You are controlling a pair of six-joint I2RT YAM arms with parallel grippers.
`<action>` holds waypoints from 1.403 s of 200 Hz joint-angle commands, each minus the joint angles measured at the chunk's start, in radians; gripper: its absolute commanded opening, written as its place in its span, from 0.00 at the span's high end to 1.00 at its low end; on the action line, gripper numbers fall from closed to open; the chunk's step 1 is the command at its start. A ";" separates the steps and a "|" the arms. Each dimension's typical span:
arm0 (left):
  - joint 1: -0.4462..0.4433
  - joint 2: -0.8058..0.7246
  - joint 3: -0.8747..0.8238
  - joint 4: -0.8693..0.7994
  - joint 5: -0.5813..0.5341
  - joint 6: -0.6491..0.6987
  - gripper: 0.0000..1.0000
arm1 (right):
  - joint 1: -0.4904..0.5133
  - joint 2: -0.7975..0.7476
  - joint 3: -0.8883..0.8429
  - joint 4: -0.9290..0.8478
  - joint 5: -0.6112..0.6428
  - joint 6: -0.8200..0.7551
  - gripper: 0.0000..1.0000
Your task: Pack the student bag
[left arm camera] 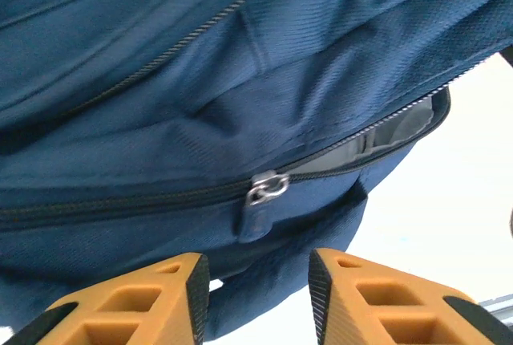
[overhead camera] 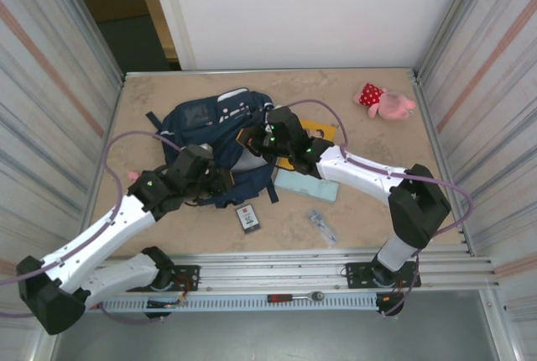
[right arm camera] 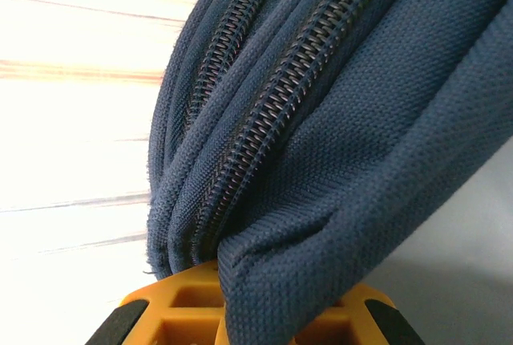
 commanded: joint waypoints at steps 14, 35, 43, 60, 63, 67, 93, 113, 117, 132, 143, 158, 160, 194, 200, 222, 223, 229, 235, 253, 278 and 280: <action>0.006 0.067 0.030 0.033 -0.007 0.045 0.62 | 0.014 -0.004 0.067 0.069 0.005 -0.042 0.98; 0.007 0.096 0.031 0.009 -0.037 0.042 0.62 | 0.015 -0.009 0.069 0.061 0.009 -0.047 0.98; 0.007 0.102 0.029 0.002 -0.048 0.035 0.61 | 0.016 -0.010 0.071 0.059 0.010 -0.049 0.98; 0.008 0.105 0.014 0.022 -0.063 0.030 0.63 | 0.017 -0.011 0.074 0.056 0.012 -0.050 0.98; 0.009 0.104 0.012 0.027 -0.064 0.027 0.63 | 0.017 -0.011 0.075 0.056 0.011 -0.050 0.98; 0.011 0.104 0.008 0.036 -0.062 0.025 0.65 | 0.016 -0.010 0.076 0.057 0.010 -0.050 0.98; 0.025 0.114 -0.002 0.090 -0.061 0.019 0.75 | 0.018 -0.012 0.086 0.046 0.008 -0.060 0.99; 0.041 0.123 0.007 0.102 -0.058 0.024 0.81 | 0.021 -0.015 0.086 0.023 0.015 -0.063 1.00; 0.046 0.124 0.009 0.105 -0.056 0.026 0.81 | 0.022 -0.016 0.083 0.023 0.015 -0.063 1.00; 0.060 0.124 0.012 0.116 -0.052 0.028 0.86 | 0.022 -0.013 0.081 0.020 0.014 -0.060 1.00; 0.069 0.123 0.010 0.128 -0.044 0.028 0.89 | 0.022 -0.012 0.082 0.018 0.011 -0.060 1.00; 0.074 0.124 0.012 0.138 -0.034 0.028 0.94 | 0.022 -0.011 0.081 0.017 0.012 -0.063 1.00; 0.074 0.125 0.013 0.138 -0.030 0.028 0.95 | 0.023 -0.011 0.082 0.016 0.012 -0.064 1.00; 0.076 0.121 0.035 0.133 0.023 0.033 1.00 | 0.009 -0.009 0.097 -0.049 0.013 -0.097 1.00; 0.078 0.117 0.039 0.123 0.030 0.033 1.00 | 0.002 -0.010 0.097 -0.068 0.011 -0.109 1.00; 0.120 0.092 0.040 0.090 0.097 0.039 1.00 | -0.028 -0.017 0.077 -0.128 -0.015 -0.192 1.00; 0.123 0.090 0.039 0.090 0.104 0.038 1.00 | -0.029 -0.018 0.075 -0.129 -0.016 -0.197 1.00; 0.145 0.079 0.031 0.094 0.148 0.034 1.00 | -0.034 -0.025 0.059 -0.125 -0.026 -0.228 1.00; 0.174 0.066 0.022 0.101 0.193 0.027 1.00 | -0.039 -0.031 0.046 -0.124 -0.038 -0.255 1.00; 0.223 0.025 -0.016 0.130 0.310 0.008 1.00 | -0.045 -0.047 0.006 -0.119 -0.082 -0.361 1.00; 0.231 0.000 -0.049 0.147 0.420 0.017 1.00 | -0.056 -0.060 -0.013 -0.124 -0.151 -0.458 1.00; 0.231 0.000 -0.051 0.148 0.428 0.017 1.00 | -0.056 -0.060 -0.012 -0.124 -0.156 -0.464 1.00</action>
